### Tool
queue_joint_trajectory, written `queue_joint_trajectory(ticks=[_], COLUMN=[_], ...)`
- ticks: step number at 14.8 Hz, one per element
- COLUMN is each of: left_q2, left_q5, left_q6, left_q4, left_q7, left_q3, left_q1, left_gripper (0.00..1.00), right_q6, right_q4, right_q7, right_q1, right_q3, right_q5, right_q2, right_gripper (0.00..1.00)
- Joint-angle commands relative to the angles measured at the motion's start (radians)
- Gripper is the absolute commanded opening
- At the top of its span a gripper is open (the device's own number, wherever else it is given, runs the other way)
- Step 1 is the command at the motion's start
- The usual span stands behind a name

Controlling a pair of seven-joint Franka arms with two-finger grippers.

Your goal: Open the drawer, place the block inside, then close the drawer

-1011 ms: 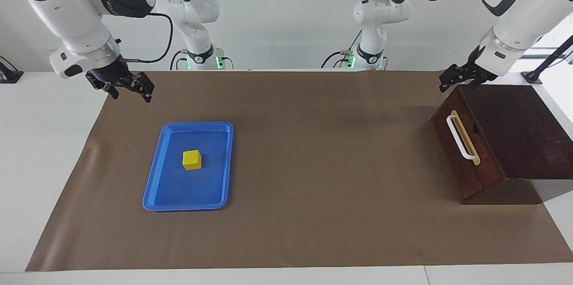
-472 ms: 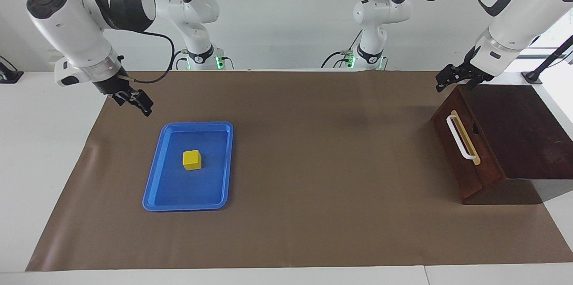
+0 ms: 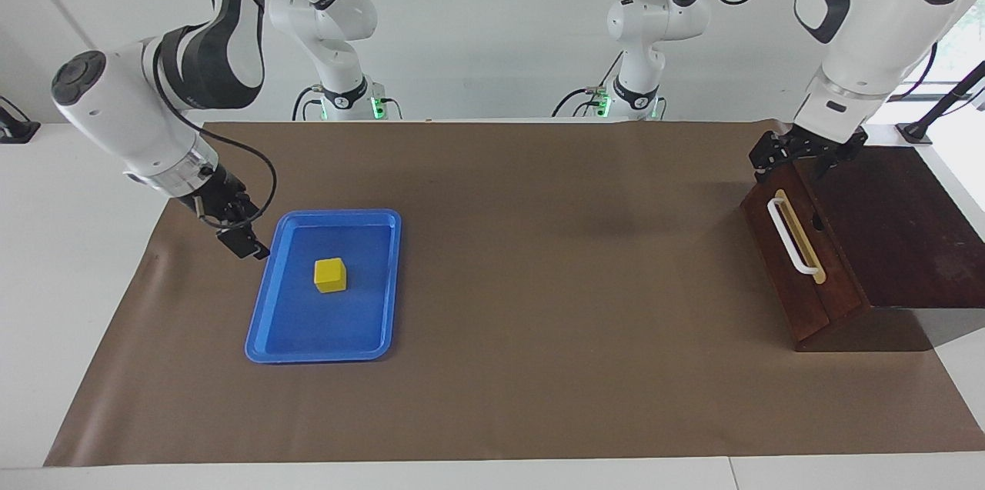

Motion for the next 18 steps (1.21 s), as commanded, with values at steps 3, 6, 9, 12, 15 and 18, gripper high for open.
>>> queue_joint_trajectory(ticks=[3, 6, 9, 12, 15, 18], left_q2=[0.055, 0.091, 0.082, 0.089, 0.101, 0.101], left_q5=[0.217, 0.279, 0.28, 0.285, 0.319, 0.319], left_q6=[0.179, 0.248, 0.351, 0.38, 0.424, 0.463], left_q4=[-0.126, -0.165, -0.264, -0.271, -0.287, -0.326], left_q7=[0.0, -0.016, -0.121, -0.119, -0.119, -0.121], left_q3=[0.011, 0.013, 0.014, 0.018, 0.016, 0.018], left_q1=[-0.051, -0.045, -0.042, -0.013, 0.011, 0.012], left_gripper=[1.0, 1.0, 1.0, 1.0, 1.0, 1.0], right_q6=[0.022, 0.028, 0.031, 0.028, 0.022, 0.064], right_q4=[-0.035, -0.033, -0.062, -0.117, -0.14, -0.191], right_q7=[-0.021, -0.1, -0.106, -0.153, -0.155, -0.163], right_q1=[-0.044, -0.048, -0.041, -0.045, -0.046, -0.052], right_q3=[0.012, 0.011, 0.011, 0.011, 0.011, 0.011], right_q5=[0.159, 0.279, 0.325, 0.356, 0.358, 0.373], right_q2=[0.091, 0.159, 0.188, 0.199, 0.196, 0.185], right_gripper=[1.0, 1.0, 1.0, 1.0, 1.0, 1.0])
